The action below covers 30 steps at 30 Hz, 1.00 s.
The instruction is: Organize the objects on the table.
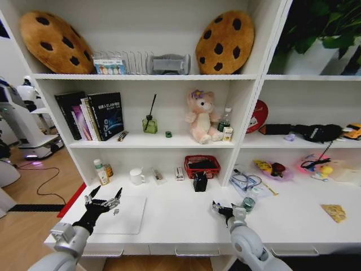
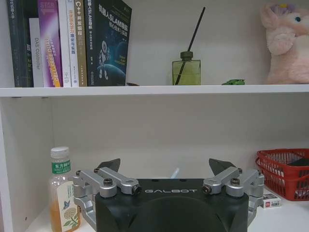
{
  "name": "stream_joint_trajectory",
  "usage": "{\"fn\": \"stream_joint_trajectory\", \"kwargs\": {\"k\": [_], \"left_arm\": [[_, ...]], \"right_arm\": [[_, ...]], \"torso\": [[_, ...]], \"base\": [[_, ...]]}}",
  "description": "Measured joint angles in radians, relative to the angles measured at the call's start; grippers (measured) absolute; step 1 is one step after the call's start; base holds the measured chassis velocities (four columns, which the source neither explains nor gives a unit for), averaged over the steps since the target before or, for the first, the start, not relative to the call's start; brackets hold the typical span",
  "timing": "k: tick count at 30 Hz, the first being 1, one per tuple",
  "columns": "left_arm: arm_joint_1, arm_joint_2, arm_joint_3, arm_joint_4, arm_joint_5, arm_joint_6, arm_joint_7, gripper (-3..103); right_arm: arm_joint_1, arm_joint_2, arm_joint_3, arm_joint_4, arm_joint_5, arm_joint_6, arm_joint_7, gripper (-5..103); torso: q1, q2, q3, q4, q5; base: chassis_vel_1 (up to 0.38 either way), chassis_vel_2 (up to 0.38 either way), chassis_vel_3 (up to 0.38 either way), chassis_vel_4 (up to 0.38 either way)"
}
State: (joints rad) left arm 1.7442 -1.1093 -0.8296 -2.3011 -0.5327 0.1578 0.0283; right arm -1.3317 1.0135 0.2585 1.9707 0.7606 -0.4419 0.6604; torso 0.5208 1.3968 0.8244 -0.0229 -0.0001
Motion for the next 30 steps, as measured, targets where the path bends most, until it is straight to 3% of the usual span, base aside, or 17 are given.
{"fn": "stream_joint_trajectory", "kwargs": {"k": [1,6,9,11,12,13,17,22,26,29,30], "left_arm": [[0.0,0.0,0.0,0.0,0.0,0.0,0.0,100],[0.0,0.0,0.0,0.0,0.0,0.0,0.0,100],[0.0,0.0,0.0,0.0,0.0,0.0,0.0,100],[0.0,0.0,0.0,0.0,0.0,0.0,0.0,100],[0.0,0.0,0.0,0.0,0.0,0.0,0.0,100],[0.0,0.0,0.0,0.0,0.0,0.0,0.0,100],[0.0,0.0,0.0,0.0,0.0,0.0,0.0,100],[0.0,0.0,0.0,0.0,0.0,0.0,0.0,100],[0.0,0.0,0.0,0.0,0.0,0.0,0.0,100],[0.0,0.0,0.0,0.0,0.0,0.0,0.0,100],[0.0,0.0,0.0,0.0,0.0,0.0,0.0,100]], "right_arm": [[0.002,0.003,-0.001,-0.009,-0.001,0.001,-0.004,101],[0.003,0.018,-0.013,-0.033,-0.014,0.01,-0.018,82],[0.003,0.021,-0.015,-0.036,-0.027,0.014,-0.025,76],[0.001,0.027,-0.019,-0.04,-0.05,0.019,-0.038,65],[0.001,0.028,-0.02,-0.04,-0.052,0.019,-0.039,65],[0.0,0.028,-0.021,-0.04,-0.053,0.02,-0.04,54],[-0.002,0.029,-0.026,-0.038,-0.055,0.02,-0.042,44],[-0.005,0.035,-0.034,-0.033,-0.055,0.02,-0.041,22],[-0.004,0.038,-0.036,-0.033,-0.052,0.025,-0.041,13],[0.002,0.041,-0.036,-0.034,-0.062,0.052,-0.067,9],[0.016,0.043,-0.035,-0.04,-0.13,0.133,-0.139,7]], "torso": [[0.0,0.0,0.0,0.0,0.0],[0.0,0.0,0.0,0.0,0.0],[0.0,0.0,0.0,0.0,-0.0002],[0.0,0.0,0.0,-0.0001,-0.0001],[0.0,0.0,0.0,0.0,-0.0001],[0.0,0.0,0.0,0.0,-0.0001],[0.0,0.0,0.0,-0.0001,-0.0002],[0.0,0.0,0.0,-0.0002,-0.0001],[0.0,0.0,0.0,-0.0002,-0.0001],[0.0,0.0,0.0,-0.0003,0.0002],[0.0,0.0,0.0,-0.0004,0.0008]], "base": [[0.0,0.0,0.0,0.0],[0.0,0.0,0.0,0.0],[0.0,0.0,0.0,0.0],[0.0,0.0,0.0,0.0],[0.0,0.0,0.0,0.0],[0.0,0.0,0.0,0.0],[0.0,0.0,0.0,0.0],[0.0,0.0,0.0,0.0],[0.0,0.0,0.0,0.0],[0.0,0.0,0.0,0.0],[0.0,0.0,0.0,0.0]]}}
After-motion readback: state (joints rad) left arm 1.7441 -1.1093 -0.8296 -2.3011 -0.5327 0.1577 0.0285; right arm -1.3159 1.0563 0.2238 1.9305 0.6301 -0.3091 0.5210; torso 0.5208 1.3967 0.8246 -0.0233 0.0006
